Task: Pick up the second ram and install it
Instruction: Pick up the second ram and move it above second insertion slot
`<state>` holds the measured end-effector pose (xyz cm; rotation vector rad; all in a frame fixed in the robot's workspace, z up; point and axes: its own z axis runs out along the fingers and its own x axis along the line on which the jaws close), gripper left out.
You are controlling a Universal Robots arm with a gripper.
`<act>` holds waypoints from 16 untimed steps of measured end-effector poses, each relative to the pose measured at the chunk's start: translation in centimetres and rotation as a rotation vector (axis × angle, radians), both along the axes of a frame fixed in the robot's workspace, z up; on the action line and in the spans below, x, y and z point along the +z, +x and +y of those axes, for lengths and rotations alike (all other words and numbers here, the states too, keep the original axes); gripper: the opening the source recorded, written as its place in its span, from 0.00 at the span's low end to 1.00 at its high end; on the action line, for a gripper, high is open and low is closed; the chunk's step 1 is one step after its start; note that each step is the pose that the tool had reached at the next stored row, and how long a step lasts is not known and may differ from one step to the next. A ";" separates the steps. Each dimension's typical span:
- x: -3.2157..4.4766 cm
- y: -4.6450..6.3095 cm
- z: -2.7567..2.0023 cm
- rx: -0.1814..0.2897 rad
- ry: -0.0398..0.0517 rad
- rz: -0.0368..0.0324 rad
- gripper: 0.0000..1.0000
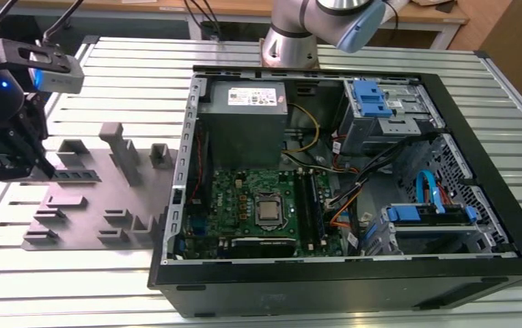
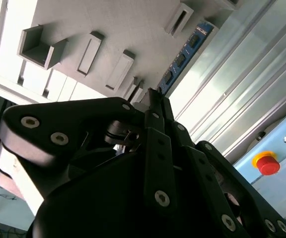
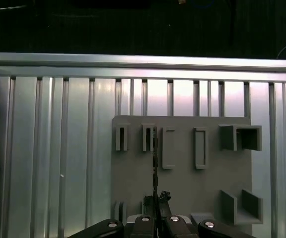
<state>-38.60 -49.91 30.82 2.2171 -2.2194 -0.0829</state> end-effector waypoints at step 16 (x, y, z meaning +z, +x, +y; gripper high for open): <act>1.99 0.0 0.00 0.000 0.0000 0.0001 0.11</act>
